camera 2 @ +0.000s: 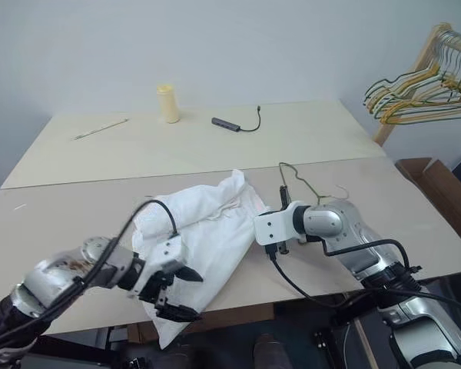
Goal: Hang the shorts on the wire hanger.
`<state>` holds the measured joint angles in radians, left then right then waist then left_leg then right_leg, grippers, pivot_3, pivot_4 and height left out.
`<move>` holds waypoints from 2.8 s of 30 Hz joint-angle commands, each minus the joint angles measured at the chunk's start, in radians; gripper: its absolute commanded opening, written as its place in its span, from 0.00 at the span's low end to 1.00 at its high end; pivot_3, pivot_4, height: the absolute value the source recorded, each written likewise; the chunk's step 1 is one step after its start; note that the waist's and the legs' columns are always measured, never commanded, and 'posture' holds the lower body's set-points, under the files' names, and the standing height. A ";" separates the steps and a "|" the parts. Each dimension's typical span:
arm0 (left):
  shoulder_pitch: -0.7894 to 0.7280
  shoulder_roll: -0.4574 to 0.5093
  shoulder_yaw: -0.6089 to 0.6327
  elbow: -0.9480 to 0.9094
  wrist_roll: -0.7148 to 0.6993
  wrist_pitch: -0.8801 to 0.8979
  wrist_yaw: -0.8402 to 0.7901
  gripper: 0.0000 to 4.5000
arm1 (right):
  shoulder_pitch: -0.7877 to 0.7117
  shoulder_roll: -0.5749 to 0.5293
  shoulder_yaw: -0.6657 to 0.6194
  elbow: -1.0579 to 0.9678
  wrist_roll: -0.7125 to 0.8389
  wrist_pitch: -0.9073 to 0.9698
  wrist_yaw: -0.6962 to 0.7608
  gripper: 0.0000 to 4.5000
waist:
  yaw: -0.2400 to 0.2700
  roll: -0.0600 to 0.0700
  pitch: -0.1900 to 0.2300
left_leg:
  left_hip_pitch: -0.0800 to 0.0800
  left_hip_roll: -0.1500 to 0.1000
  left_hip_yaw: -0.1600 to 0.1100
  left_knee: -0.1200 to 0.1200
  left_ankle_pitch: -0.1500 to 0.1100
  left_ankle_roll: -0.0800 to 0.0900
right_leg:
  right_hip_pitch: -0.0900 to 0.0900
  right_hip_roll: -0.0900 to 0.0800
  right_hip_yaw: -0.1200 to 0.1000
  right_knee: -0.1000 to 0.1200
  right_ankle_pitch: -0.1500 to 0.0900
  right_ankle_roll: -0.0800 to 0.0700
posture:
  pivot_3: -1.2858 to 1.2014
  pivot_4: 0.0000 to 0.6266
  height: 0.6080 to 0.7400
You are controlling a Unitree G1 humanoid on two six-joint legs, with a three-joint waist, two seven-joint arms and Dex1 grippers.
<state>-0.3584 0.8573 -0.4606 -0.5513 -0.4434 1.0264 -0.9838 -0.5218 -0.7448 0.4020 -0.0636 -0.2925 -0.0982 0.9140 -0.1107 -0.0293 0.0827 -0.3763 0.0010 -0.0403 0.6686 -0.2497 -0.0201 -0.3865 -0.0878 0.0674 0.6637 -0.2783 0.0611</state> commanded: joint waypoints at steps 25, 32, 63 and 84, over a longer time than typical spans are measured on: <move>0.103 0.246 0.031 -0.009 0.136 -0.109 0.024 0.01 | 0.005 -0.013 -0.085 -0.071 0.031 0.055 0.027 0.00 | -0.015 0.000 0.000 | 0.004 0.001 0.001 0.000 -0.001 0.001 | 0.003 0.000 0.001 -0.001 0.000 0.000 | 0.47 0.09 1.00; 0.111 0.366 0.107 0.179 0.258 -0.426 -0.061 0.01 | 0.050 -0.081 -0.123 -0.216 0.205 0.126 0.176 0.00 | -0.003 0.000 0.000 | 0.002 0.000 0.002 -0.001 -0.001 0.001 | 0.002 0.000 0.001 -0.002 0.000 0.000 | 0.47 0.05 1.00; -1.241 -0.330 0.205 1.864 0.835 -1.503 1.349 0.01 | -0.995 0.350 -0.120 1.399 -0.152 -0.299 -1.349 0.00 | -0.067 -0.003 -0.008 | -0.043 -0.025 -0.006 -0.006 0.011 -0.006 | -0.054 -0.026 -0.001 0.012 0.007 0.006 | 0.49 0.00 1.00; -0.058 0.129 0.242 0.820 0.521 -1.375 0.055 0.01 | -0.469 0.214 0.218 1.264 -0.485 -0.770 -1.023 0.00 | -0.175 -0.001 -0.024 | -0.016 -0.025 -0.011 -0.006 0.018 0.006 | -0.023 -0.025 0.000 0.002 0.017 0.015 | 0.49 0.02 1.00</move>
<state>-0.4462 0.9104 -0.2598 0.3239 0.0909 -0.4153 -0.8500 -0.9987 -0.4600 0.6241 1.1874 -0.7635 -0.8745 -0.0824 -0.2861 -0.0301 0.0591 -0.3856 -0.0237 -0.0514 0.6610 -0.2321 -0.0128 -0.4024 -0.1120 0.0676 0.6632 -0.2610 0.0764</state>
